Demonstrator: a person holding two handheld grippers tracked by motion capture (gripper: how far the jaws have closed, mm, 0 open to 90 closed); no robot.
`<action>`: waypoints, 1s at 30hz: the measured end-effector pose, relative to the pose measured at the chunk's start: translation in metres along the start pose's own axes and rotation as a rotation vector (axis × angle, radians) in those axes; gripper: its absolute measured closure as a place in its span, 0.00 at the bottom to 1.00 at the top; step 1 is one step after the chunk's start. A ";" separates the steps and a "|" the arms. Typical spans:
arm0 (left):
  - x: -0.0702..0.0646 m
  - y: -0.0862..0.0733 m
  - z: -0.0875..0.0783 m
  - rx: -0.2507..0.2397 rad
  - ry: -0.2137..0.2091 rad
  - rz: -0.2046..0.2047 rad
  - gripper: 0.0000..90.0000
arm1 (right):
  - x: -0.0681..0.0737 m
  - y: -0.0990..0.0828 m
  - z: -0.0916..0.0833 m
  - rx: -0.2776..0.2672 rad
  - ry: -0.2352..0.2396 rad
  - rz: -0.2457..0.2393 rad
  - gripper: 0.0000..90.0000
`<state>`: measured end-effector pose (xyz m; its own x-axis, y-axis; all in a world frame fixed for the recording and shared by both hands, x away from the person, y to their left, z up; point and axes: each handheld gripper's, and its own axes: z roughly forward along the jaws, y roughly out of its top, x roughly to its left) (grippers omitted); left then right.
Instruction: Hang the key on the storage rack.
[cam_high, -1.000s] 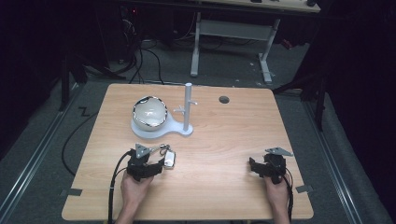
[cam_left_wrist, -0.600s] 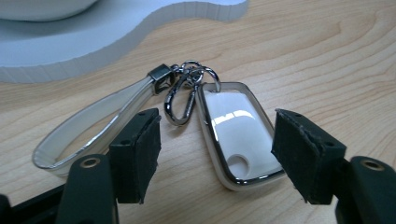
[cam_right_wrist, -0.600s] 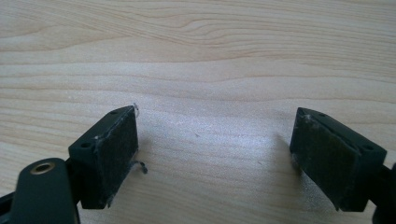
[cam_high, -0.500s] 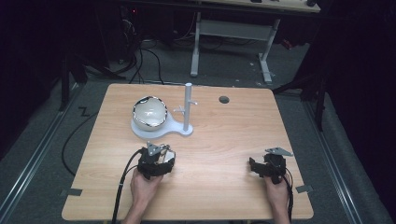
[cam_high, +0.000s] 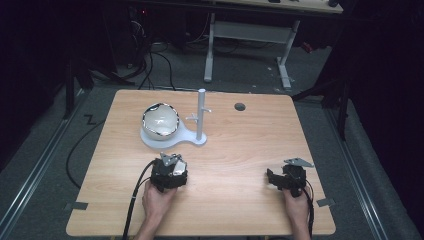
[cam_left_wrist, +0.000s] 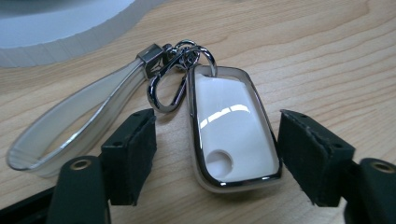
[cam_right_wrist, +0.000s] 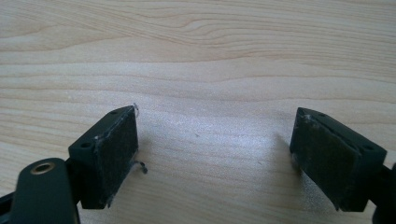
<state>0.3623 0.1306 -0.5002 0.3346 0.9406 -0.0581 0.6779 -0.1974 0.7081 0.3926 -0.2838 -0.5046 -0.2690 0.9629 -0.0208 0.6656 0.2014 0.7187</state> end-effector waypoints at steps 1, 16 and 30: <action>0.001 0.000 0.000 0.001 0.001 -0.001 0.34 | 0.000 0.000 0.000 0.000 0.000 0.000 0.17; 0.010 -0.001 -0.003 -0.010 0.017 0.045 0.55 | 0.000 0.000 0.000 0.000 0.000 0.000 0.17; 0.015 0.004 -0.024 -0.112 -0.044 0.029 0.56 | 0.000 0.000 0.000 0.000 0.000 0.000 0.17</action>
<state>0.3543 0.1505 -0.4810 0.3827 0.9216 -0.0653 0.5907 -0.1897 0.7842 0.3926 -0.2838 -0.5046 -0.2690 0.9629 -0.0207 0.6656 0.2014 0.7186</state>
